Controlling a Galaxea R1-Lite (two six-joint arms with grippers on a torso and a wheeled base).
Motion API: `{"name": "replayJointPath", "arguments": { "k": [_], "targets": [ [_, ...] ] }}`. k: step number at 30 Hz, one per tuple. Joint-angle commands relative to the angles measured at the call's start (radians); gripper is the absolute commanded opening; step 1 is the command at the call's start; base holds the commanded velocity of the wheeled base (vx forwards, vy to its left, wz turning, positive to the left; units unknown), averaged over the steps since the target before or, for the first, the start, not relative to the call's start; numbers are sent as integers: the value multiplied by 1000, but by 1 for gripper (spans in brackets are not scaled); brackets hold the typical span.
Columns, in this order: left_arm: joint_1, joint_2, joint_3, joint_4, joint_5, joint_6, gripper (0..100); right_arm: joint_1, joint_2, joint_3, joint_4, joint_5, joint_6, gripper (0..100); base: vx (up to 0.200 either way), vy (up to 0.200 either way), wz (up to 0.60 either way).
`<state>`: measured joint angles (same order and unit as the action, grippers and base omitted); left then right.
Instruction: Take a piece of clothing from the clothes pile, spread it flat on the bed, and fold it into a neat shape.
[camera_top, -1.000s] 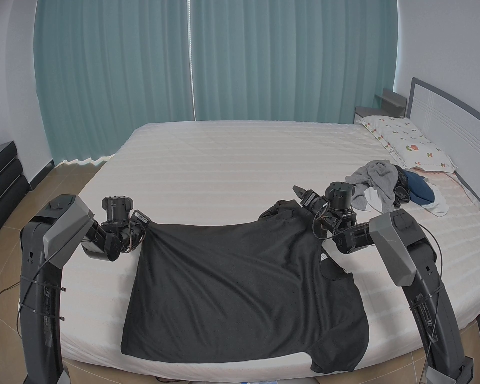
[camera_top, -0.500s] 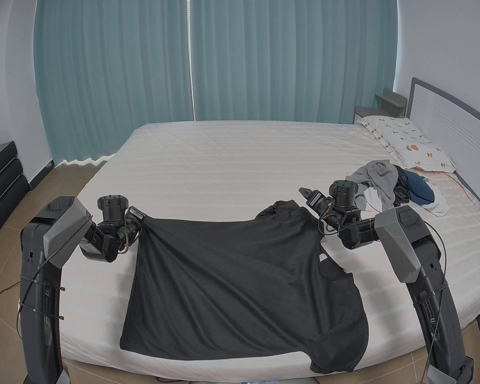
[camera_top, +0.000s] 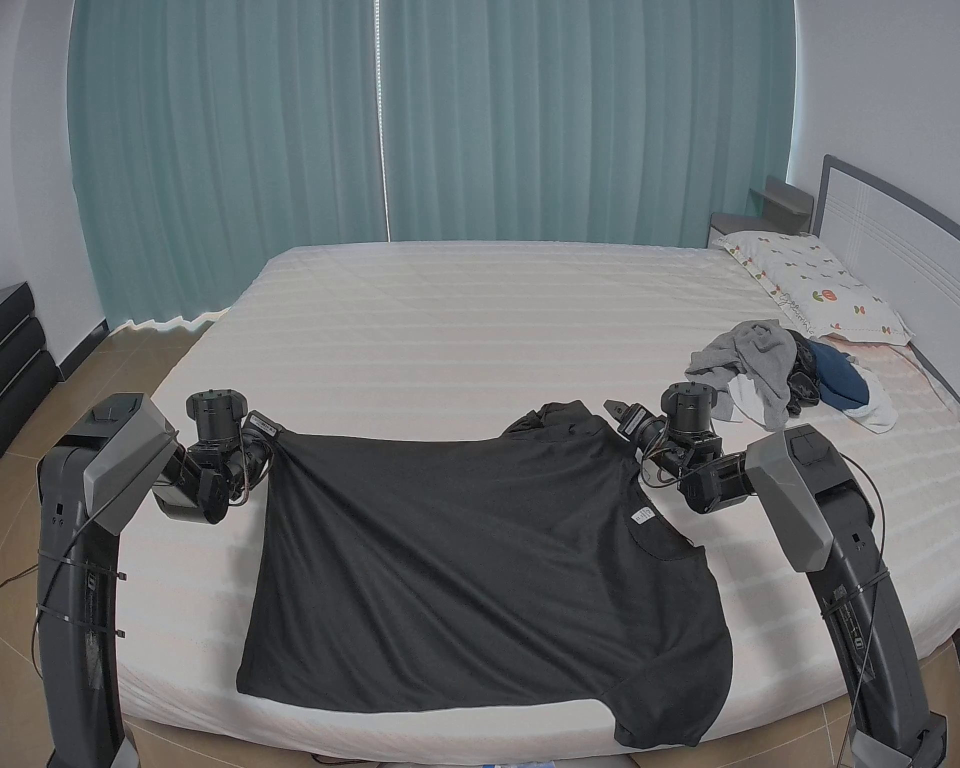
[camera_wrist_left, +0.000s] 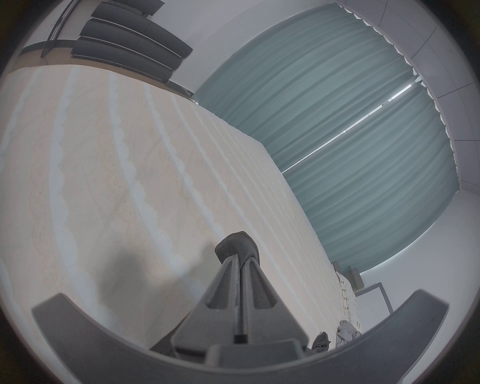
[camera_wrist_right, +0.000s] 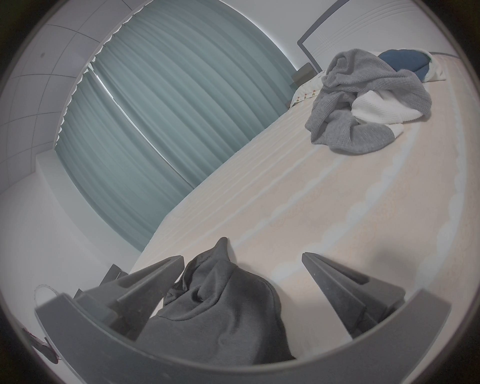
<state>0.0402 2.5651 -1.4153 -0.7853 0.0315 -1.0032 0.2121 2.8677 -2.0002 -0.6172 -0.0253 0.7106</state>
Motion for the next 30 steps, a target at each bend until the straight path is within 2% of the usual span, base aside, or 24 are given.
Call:
{"name": "replayJointPath", "arguments": {
  "k": [1,14,15,30],
  "targets": [
    [12,-9,3,-2,16,0,0,15,10,0,-1,2,0,100,0,0,0],
    [13,-16,19,-2,33,5,0,46,10,0,8,16,0,100,0,0,0],
    [13,-16,19,-2,33,5,0,47,10,0,10,16,0,0,0,0,0],
    [10,-5,-19,-5,33,6,0,20,-19,0,16,13,-8,0,0,0,0]
  ]
}}
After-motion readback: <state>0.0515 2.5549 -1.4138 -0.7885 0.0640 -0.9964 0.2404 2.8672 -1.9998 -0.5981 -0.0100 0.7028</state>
